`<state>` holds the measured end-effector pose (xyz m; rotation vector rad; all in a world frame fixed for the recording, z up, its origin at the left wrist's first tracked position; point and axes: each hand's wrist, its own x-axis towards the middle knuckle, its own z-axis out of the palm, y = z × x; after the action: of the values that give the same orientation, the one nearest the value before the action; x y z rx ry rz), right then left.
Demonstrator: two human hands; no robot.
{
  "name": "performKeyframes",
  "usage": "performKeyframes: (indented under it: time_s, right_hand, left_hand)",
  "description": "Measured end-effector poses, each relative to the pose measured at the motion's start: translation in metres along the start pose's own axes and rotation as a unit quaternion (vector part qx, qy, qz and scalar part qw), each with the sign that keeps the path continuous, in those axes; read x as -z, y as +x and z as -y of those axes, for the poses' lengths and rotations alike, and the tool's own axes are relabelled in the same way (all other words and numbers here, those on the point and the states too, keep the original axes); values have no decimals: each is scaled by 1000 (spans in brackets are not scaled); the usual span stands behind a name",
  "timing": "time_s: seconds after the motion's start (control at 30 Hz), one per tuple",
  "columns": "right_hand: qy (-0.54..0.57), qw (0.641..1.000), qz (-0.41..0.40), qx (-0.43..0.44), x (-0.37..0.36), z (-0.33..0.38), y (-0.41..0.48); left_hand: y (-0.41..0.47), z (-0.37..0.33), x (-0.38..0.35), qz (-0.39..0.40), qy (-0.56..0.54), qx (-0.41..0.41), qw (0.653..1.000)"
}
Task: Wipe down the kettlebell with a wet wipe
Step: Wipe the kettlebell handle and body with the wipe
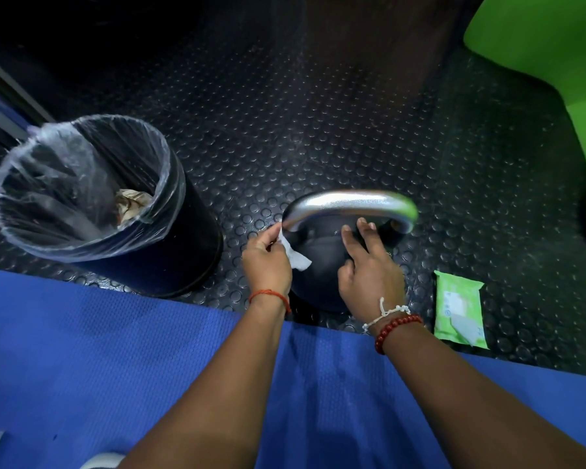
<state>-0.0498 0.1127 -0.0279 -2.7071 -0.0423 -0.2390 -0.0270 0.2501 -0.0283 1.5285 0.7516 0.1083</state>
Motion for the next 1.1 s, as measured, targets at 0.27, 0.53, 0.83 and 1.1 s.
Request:
performKeyframes:
  time_s: [0.27,0.53,0.83,1.1]
  right_hand:
    - [2,1000,-3,1,0,1,0]
    - [11,1000,1,-3,1,1,-1]
    - [13,1000,1,-6,2,1,-2]
    - [9,1000,1,-8,0,1,-1]
  left_hand:
    - [1,4,-3,-8,-20,1,1000]
    - [5,0,2,22,15,22,999]
    - [20,-6,12,81,61,5,995]
    - [27,-7,18,126,61,-40,989]
